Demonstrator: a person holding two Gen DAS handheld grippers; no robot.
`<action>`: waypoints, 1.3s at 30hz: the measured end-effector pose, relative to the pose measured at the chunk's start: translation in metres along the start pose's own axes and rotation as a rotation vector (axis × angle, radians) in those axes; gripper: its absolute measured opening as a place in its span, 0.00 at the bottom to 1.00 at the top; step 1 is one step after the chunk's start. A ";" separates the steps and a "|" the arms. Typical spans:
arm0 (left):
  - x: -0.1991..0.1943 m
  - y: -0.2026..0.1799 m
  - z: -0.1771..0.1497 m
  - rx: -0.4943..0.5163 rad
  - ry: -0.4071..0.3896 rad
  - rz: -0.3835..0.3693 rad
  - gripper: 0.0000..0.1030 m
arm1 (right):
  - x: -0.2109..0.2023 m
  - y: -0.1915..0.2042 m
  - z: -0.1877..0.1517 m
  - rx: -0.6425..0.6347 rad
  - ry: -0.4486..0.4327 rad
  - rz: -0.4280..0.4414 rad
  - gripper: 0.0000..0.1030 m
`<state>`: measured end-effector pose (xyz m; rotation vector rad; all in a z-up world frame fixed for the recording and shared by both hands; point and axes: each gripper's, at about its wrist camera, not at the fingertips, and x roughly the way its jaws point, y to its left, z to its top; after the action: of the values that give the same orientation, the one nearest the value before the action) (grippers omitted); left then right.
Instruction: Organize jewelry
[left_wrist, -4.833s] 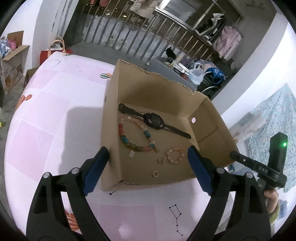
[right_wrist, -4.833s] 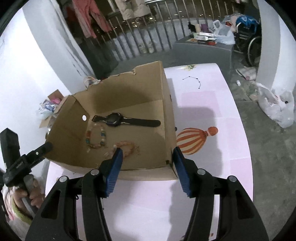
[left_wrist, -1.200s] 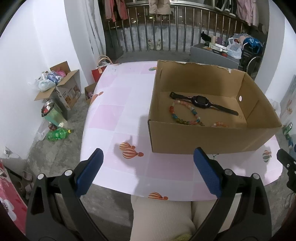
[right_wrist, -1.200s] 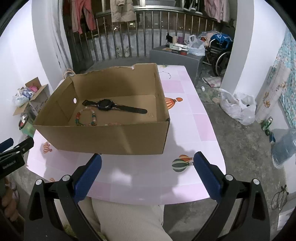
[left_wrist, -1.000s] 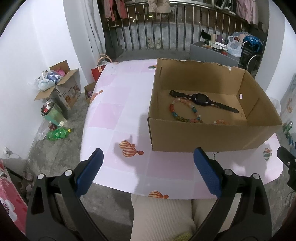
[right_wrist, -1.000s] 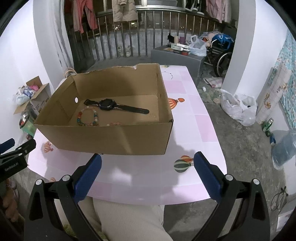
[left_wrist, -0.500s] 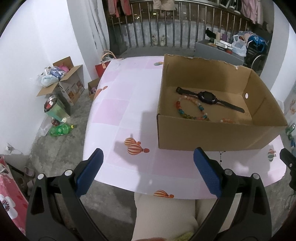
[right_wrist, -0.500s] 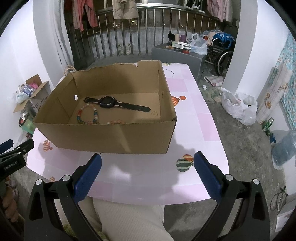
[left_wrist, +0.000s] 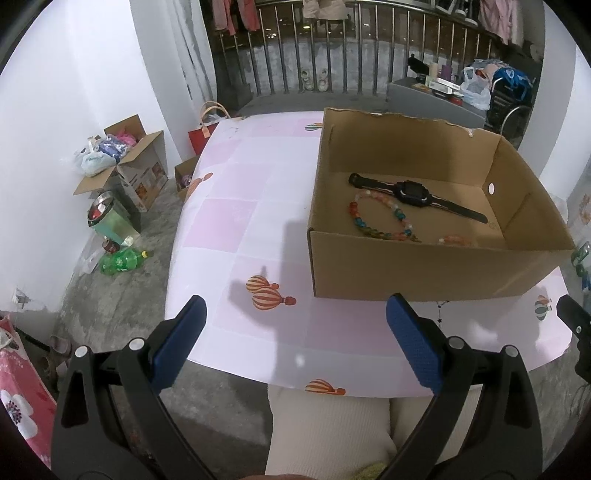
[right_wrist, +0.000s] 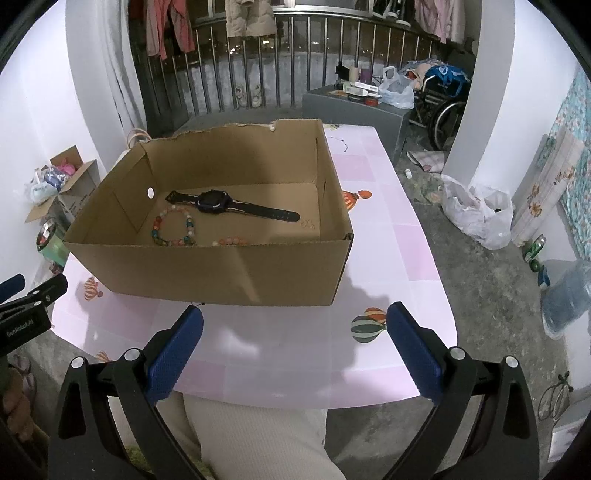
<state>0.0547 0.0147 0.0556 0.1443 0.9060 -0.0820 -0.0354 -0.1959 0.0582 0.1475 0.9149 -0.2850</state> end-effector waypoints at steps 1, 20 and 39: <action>0.000 0.000 0.000 0.003 -0.001 -0.002 0.91 | 0.000 0.000 0.000 0.002 -0.001 0.002 0.94; -0.003 -0.001 -0.001 0.012 0.000 -0.025 0.91 | -0.001 0.002 0.001 -0.003 -0.005 -0.001 0.94; -0.003 -0.001 -0.001 0.011 0.006 -0.030 0.91 | -0.004 0.003 0.002 -0.003 -0.005 0.003 0.94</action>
<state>0.0523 0.0144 0.0569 0.1408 0.9138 -0.1147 -0.0350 -0.1928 0.0628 0.1457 0.9101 -0.2813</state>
